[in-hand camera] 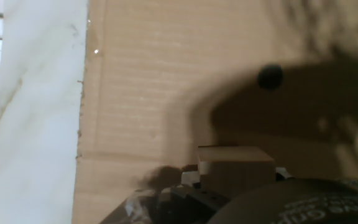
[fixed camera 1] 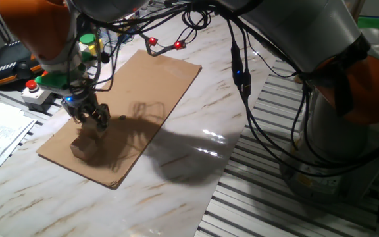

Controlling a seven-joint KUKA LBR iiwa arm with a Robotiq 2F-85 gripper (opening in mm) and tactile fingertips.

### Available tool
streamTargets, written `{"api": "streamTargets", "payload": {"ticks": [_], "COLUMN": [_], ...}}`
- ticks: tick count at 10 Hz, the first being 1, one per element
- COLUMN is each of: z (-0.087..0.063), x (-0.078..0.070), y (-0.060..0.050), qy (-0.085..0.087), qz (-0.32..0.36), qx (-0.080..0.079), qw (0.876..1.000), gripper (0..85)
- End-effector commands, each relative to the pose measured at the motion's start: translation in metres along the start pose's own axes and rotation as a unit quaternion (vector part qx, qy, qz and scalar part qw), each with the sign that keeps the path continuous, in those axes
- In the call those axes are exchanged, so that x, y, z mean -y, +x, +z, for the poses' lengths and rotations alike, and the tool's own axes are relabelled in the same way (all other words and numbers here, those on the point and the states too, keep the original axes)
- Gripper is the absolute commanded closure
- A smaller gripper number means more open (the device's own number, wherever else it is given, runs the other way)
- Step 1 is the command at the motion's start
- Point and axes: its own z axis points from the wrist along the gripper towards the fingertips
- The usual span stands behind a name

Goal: Use the gripper to push the small block from left to right

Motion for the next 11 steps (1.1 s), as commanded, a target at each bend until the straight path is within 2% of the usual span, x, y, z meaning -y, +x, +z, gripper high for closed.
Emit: {"api": "streamTargets", "payload": {"ticks": [1, 3, 4, 7, 9, 11], "z": [-0.001, -0.012, -0.015, -0.014, -0.006, -0.008], "x": [0.001, 0.002, 0.003, 0.005, 0.005, 0.003], "y": [-0.004, -0.012, -0.016, -0.023, -0.037, -0.041], "qy": [0.001, 0.010, 0.013, 0.021, 0.012, 0.013], "qz": [-0.016, -0.042, -0.059, -0.116, -0.144, -0.151], "qx": [-0.007, -0.029, -0.033, -0.011, -0.014, -0.014], "qw": [1.000, 0.999, 0.998, 0.993, 0.989, 0.988], "gripper": [84.3, 84.3, 84.3, 84.3, 84.3, 84.3]}}
